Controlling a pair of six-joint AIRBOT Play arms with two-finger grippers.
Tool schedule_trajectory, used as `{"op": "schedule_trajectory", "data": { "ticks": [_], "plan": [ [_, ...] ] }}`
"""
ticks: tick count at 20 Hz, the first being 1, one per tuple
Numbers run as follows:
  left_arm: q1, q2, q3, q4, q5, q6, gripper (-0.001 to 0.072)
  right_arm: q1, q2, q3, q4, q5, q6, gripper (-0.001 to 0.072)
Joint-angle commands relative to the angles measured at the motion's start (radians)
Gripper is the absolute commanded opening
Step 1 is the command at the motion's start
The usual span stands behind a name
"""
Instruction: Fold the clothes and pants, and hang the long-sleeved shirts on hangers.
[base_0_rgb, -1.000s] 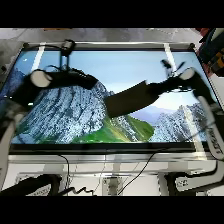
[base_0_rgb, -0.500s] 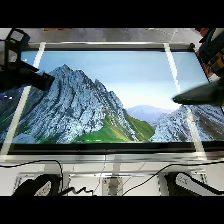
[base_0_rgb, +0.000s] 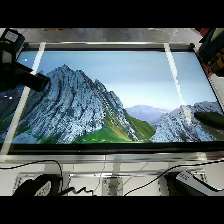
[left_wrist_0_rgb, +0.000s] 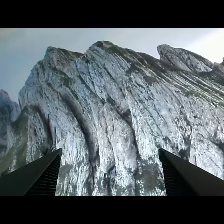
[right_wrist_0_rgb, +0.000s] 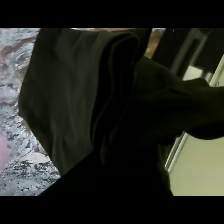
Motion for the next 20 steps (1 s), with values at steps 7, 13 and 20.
{"op": "schedule_trajectory", "data": {
  "ticks": [7, 13, 20],
  "plan": [
    [0.001, 0.001, 0.0, 0.003, 0.0, 0.0, 0.0698, -0.061, 0.002, -0.006, -0.032, 0.022, 0.095, 0.0404],
    [0.001, 0.001, 0.0, 0.004, 0.0, 0.0, 0.0697, -0.016, 0.0, -0.006, -0.032, -0.025, -0.078, 0.0012],
    [0.001, 0.001, 0.0, 0.003, 0.0, 0.0, 0.0698, 0.433, -0.006, -0.045, -0.032, -0.126, -0.245, 0.0011]
  ]
}}
